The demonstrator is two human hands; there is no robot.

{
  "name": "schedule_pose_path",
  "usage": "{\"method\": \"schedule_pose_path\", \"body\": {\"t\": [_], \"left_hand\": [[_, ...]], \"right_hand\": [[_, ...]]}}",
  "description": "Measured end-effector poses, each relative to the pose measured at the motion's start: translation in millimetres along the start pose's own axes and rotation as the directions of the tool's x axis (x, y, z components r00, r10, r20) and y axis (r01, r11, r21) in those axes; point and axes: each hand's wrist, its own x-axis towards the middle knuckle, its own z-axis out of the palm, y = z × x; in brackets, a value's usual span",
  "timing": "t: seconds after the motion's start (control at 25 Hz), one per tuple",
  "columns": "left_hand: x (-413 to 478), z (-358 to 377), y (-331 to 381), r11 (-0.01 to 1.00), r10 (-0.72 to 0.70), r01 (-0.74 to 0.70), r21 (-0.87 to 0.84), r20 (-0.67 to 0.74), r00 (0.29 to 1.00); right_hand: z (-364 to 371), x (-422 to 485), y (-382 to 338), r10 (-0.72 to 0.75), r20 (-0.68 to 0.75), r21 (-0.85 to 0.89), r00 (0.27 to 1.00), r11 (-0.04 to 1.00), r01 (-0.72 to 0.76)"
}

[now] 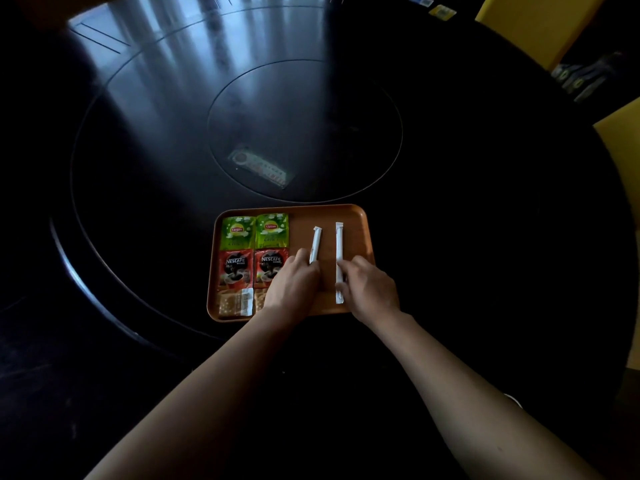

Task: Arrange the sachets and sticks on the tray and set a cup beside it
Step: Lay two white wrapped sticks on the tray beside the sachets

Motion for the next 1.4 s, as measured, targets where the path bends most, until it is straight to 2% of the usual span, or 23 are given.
{"method": "schedule_pose_path", "body": {"t": [0.12, 0.28, 0.76, 0.92, 1.12, 1.24, 1.36, 1.4], "left_hand": [[3, 2, 3, 1.0, -0.029, 0.029, -0.001, 0.012, 0.999], [6, 3, 3, 0.988, -0.124, 0.123, -0.094, -0.007, 0.992], [16, -3, -17, 1.0, 0.025, -0.026, 0.015, 0.057, 0.998], [14, -1, -12, 0.996, 0.045, -0.043, 0.076, -0.013, 0.999], [11, 3, -6, 0.992, 0.006, 0.0, 0.123, -0.051, 0.999], [6, -6, -7, 0.997, -0.046, 0.052, 0.049, -0.124, 0.991], [-19, -14, -25, 0.989, -0.133, 0.108, -0.097, -0.305, 0.943], [-32, -13, -34, 0.989, -0.141, 0.113, -0.097, -0.35, 0.926]], "right_hand": [[-3, 2, 1, -0.006, 0.023, 0.0, 1.0, 1.0, 0.006], [-9, 8, 4, -0.028, 0.053, 0.02, 0.998, 0.999, 0.027], [-22, 13, 6, -0.062, 0.138, -0.04, 0.988, 0.997, 0.068], [-21, 19, 7, -0.07, 0.145, -0.053, 0.987, 0.996, 0.078], [-18, 23, 7, -0.079, 0.151, -0.065, 0.985, 0.994, 0.089], [-18, 20, 8, -0.086, 0.105, -0.023, 0.991, 0.996, 0.089], [-16, 16, -1, -0.16, -0.002, -0.018, 0.987, 0.987, 0.16], [-14, 16, -7, -0.199, -0.009, -0.037, 0.98, 0.979, 0.199]]}}
